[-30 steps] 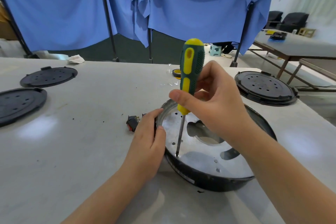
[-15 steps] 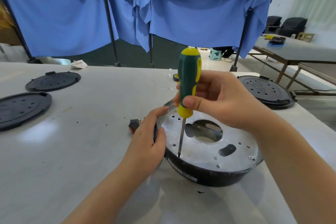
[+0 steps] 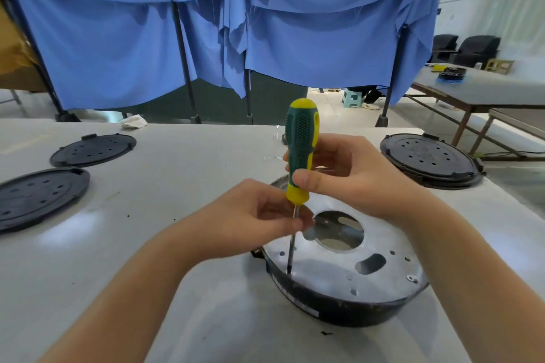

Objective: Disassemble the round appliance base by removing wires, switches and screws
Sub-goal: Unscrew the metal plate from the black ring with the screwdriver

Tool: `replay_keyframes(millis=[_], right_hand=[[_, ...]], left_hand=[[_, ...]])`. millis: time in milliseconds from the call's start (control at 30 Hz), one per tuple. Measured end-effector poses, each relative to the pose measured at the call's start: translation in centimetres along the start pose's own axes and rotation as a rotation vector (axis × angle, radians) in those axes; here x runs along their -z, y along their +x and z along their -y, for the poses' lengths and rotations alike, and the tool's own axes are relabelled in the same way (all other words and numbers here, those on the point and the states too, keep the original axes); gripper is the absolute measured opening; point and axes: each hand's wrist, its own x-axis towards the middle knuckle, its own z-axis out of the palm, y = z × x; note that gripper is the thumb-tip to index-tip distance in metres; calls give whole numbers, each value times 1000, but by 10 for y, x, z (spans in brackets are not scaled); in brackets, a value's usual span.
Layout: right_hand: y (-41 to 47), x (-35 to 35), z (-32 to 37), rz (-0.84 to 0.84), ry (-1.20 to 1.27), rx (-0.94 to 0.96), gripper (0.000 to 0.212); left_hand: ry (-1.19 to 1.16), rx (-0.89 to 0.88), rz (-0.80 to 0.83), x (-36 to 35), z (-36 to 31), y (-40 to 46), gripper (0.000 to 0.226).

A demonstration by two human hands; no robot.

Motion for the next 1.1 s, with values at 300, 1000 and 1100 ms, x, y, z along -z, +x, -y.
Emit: replay_keyframes(millis=[300,1000,1100], right_hand=[[0,-35,-20,-296,45,116,21],[-5,-28,-19,-92,333,17,29],[-5,-31,-21,-147,307,18,27]], left_hand=[[-229,-197,-346,-42,22,-1,23],[-360,-142,-283,-28,17,-7,18],[-363,-146,-299,-30,17,-7,19]])
